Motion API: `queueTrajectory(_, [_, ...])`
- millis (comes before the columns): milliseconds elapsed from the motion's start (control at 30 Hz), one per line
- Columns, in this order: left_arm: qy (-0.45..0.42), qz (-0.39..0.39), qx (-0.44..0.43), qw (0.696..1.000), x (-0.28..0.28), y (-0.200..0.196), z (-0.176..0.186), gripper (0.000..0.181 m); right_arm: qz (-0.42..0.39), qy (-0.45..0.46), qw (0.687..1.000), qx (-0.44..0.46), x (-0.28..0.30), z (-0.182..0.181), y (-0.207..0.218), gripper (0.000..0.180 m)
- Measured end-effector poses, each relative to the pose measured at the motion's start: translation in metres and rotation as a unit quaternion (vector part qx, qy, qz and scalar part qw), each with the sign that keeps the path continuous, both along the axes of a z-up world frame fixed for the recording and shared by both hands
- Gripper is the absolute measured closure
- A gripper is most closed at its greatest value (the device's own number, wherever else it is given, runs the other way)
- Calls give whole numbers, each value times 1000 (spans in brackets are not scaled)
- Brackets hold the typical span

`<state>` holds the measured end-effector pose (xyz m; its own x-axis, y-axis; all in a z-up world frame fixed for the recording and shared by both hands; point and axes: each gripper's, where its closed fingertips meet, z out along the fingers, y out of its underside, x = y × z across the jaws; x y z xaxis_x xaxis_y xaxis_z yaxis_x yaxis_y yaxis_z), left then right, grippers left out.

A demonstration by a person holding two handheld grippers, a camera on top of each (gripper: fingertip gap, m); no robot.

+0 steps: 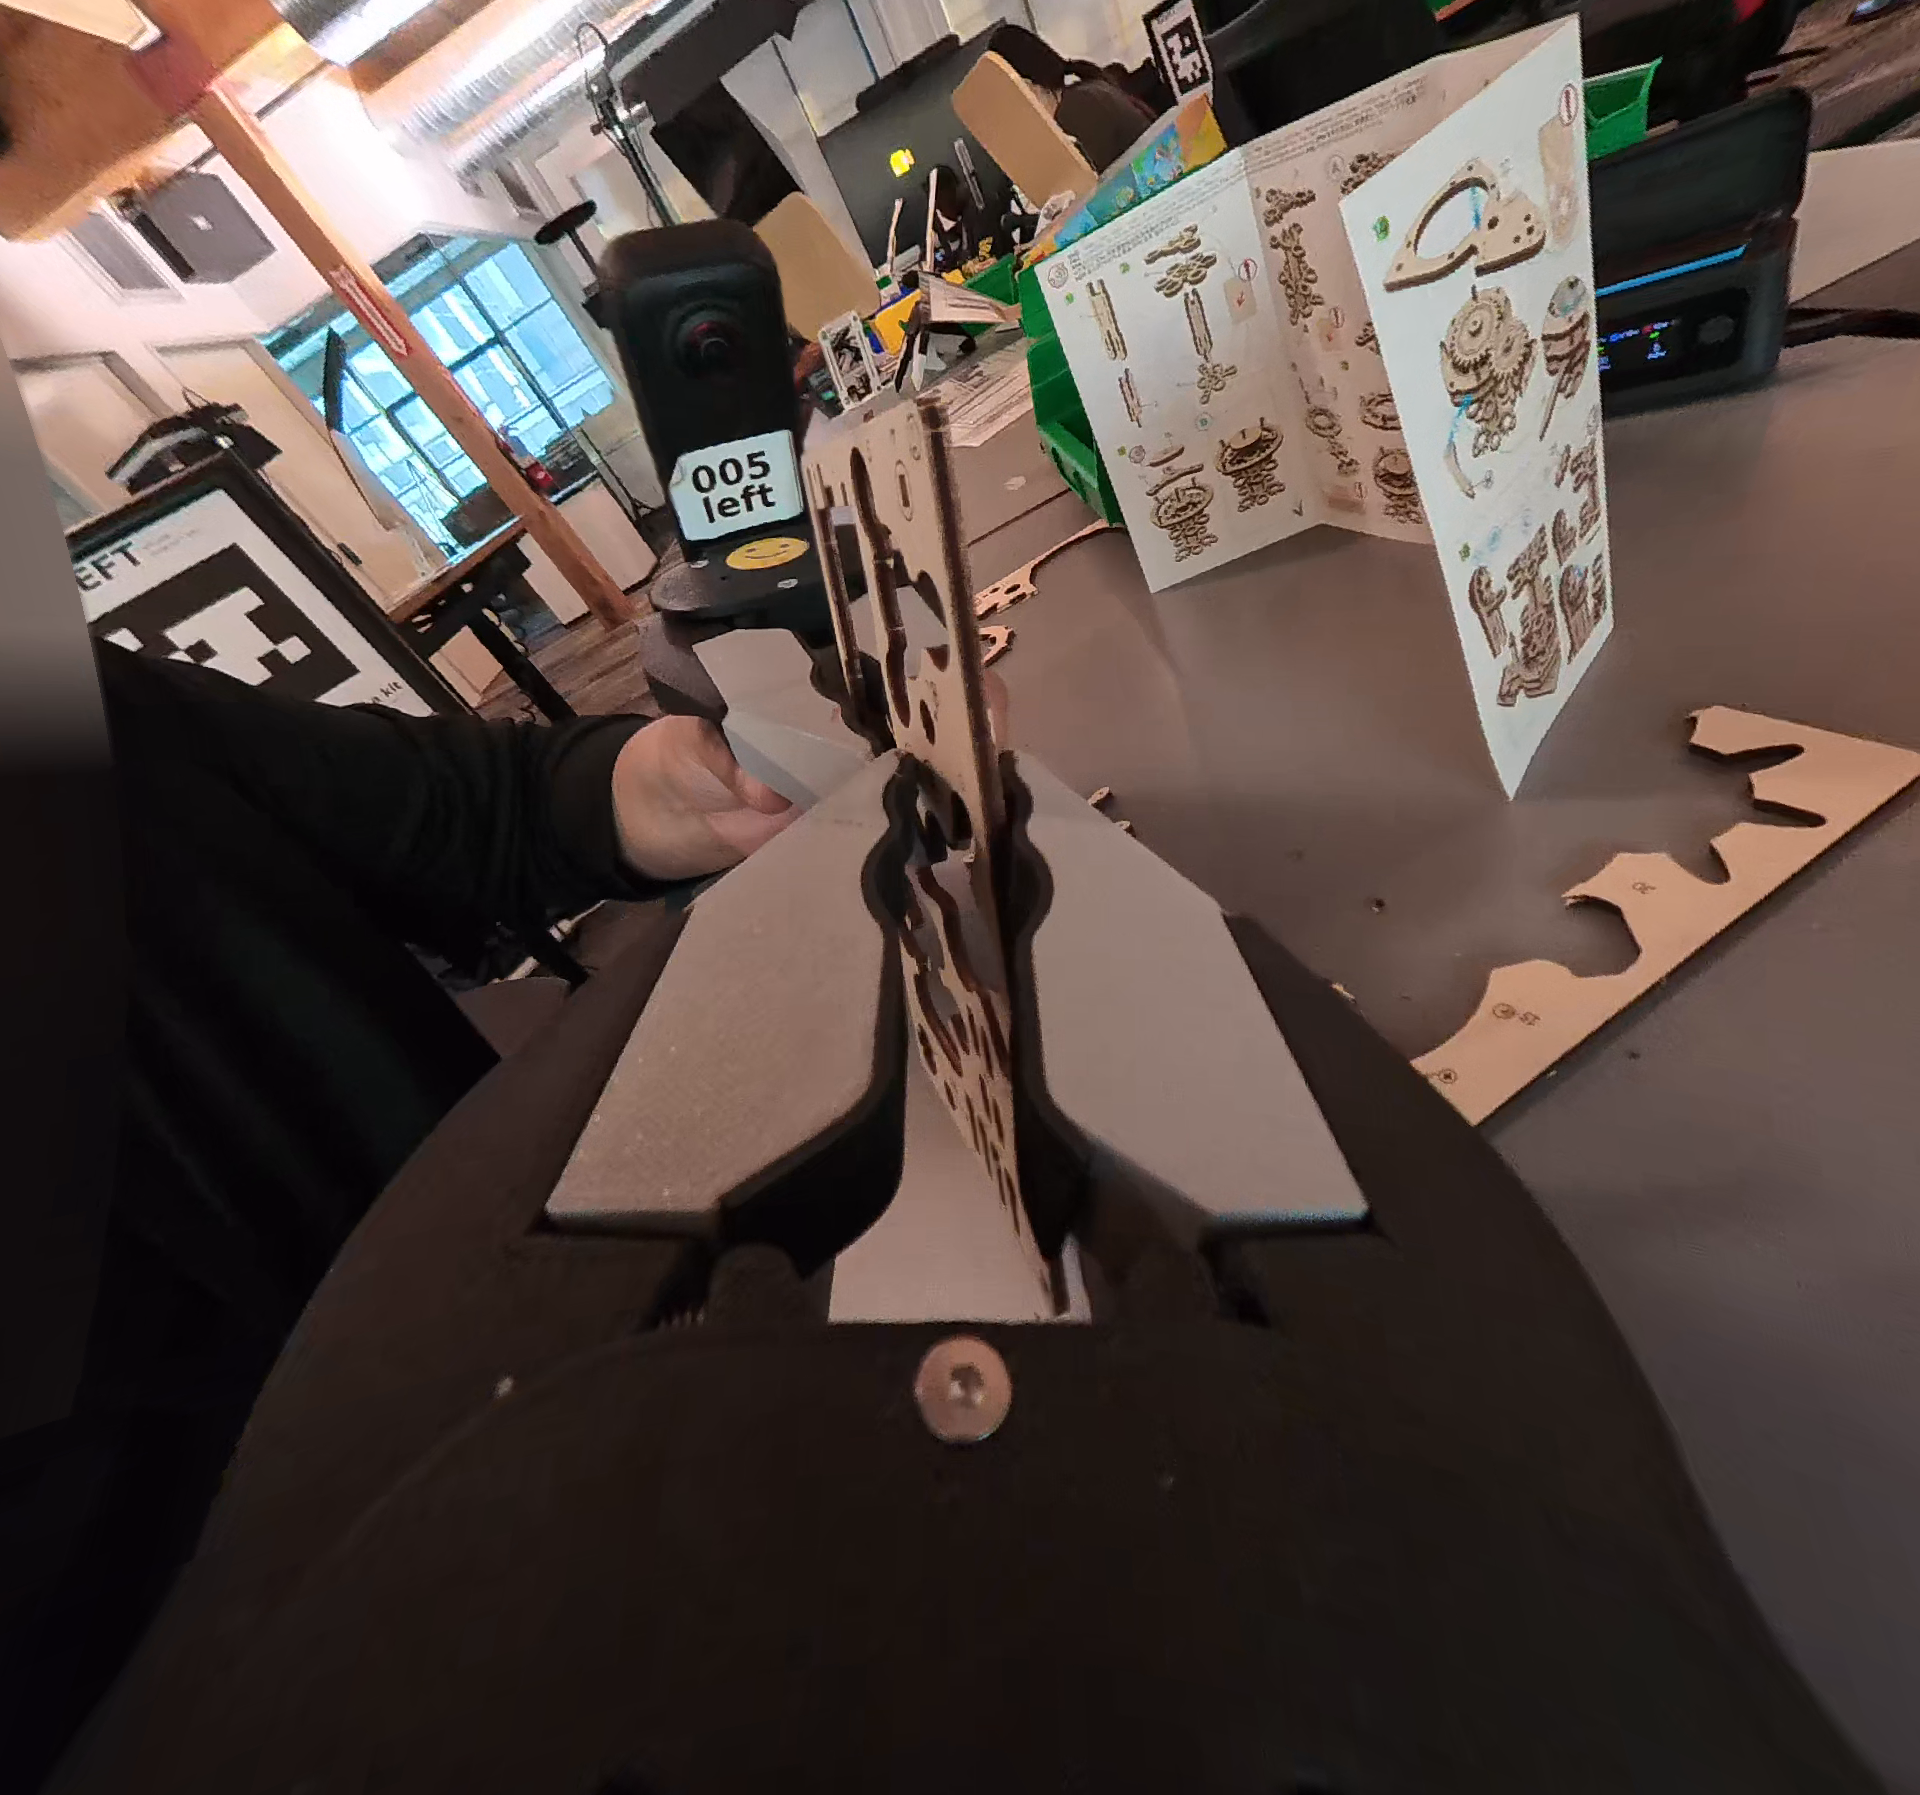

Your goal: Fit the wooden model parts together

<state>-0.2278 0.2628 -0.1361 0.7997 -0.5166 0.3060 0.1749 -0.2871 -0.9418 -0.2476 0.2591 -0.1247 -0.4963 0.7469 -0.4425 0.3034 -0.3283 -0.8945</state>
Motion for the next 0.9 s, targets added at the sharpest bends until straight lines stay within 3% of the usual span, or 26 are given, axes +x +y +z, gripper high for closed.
queueTrajectory(567, [46,17,8,999,1,-3,3,179,6,11,1000,14,1,4,-5,167])
queueTrajectory(900, [49,24,1,999,0,-3,-2,180,-20,-8,998,67,1,-3,-6,169])
